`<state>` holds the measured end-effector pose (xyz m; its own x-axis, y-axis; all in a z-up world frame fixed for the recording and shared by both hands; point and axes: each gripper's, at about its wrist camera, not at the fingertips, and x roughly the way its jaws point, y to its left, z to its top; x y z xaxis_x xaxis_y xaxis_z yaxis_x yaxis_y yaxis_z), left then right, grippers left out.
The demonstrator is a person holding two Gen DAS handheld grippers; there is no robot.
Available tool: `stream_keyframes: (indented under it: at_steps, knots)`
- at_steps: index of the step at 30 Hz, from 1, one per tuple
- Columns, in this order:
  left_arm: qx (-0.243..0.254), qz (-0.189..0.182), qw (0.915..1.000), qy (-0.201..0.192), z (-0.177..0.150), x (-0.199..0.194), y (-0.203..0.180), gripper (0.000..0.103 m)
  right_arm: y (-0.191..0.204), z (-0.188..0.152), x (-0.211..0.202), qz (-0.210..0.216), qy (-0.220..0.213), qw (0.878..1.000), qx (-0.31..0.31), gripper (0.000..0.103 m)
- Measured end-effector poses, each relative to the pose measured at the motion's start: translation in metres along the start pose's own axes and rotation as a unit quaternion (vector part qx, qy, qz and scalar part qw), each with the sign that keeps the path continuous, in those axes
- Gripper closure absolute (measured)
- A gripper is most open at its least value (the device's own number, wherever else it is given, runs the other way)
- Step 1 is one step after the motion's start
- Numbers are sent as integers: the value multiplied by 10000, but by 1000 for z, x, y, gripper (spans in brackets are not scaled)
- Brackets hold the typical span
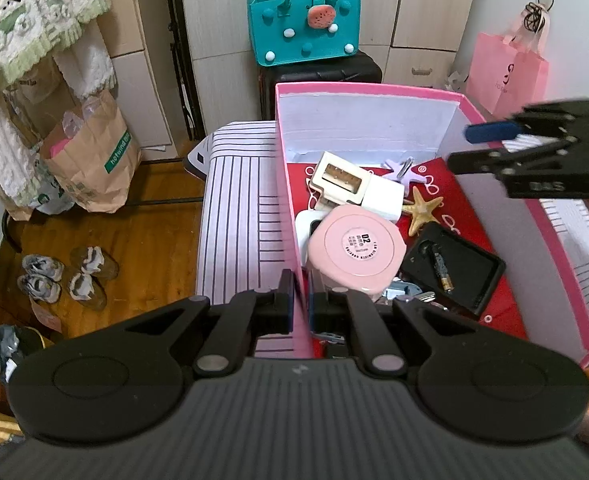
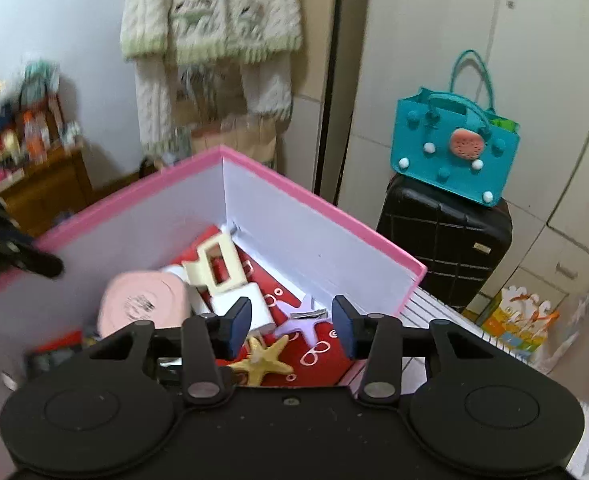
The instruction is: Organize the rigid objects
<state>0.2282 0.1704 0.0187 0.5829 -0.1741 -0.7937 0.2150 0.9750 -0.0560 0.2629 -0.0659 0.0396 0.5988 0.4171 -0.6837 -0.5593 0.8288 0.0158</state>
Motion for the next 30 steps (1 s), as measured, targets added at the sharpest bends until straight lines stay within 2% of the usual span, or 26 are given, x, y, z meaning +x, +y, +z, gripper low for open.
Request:
stream_keyframes:
  at_steps: [4,6,8,10,12,14,16,17,18,19,21,23,26,28,30]
  knots:
    - [76,35,9998,-179,-5,-17,-2,98,-2,-12,-27,244,-155,9987,422,48]
    - [147,167,9992,-328,-11,-25,-6,98,-7,-20,-43,878,-314,9920,850,34]
    - [94,195,9989,-406,-16,-33,-9,98,-12,-28,-57,1466,-426,9796,1305,32]
    - [53,182,9987,-478,-20,-41,-12,97,-10,-32,-69,1608,-448,9759,1409,32]
    - [21,214,9978,-620,-25,-52,-15,97,-2,-35,-78,1351,-415,9820,1249,30]
    - [-47,189,9970,-753,-29,-64,-19,97,6,-38,-84,913,-334,9898,1038,25]
    - [-109,153,9961,-862,-33,-77,-22,97,12,-42,-86,256,-125,9956,890,14]
    - [-140,155,9958,-896,-36,-83,-23,97,17,-44,-86,-229,26,9964,810,7]
    - [-171,176,9955,-912,-39,-89,-24,97,23,-47,-85,-887,196,9939,618,6]
    - [-188,203,9955,-910,-42,-94,-24,97,27,-48,-85,-1366,306,9894,391,6]
    - [-207,282,9953,-908,-47,-103,-28,97,35,-53,-85,-2054,537,9771,-169,6]
    - [-184,289,9954,-899,-52,-109,-34,97,37,-61,-95,-2117,434,9759,-298,6]
    - [-166,175,9957,-895,-58,-113,-46,97,32,-68,-114,-1700,209,9850,198,6]
    - [-143,90,9953,-951,-62,-117,-57,97,33,-76,-124,-1435,3,9892,301,6]
    - [-198,56,9947,-1011,-67,-119,-69,97,35,-86,-131,-1379,-192,9899,271,6]
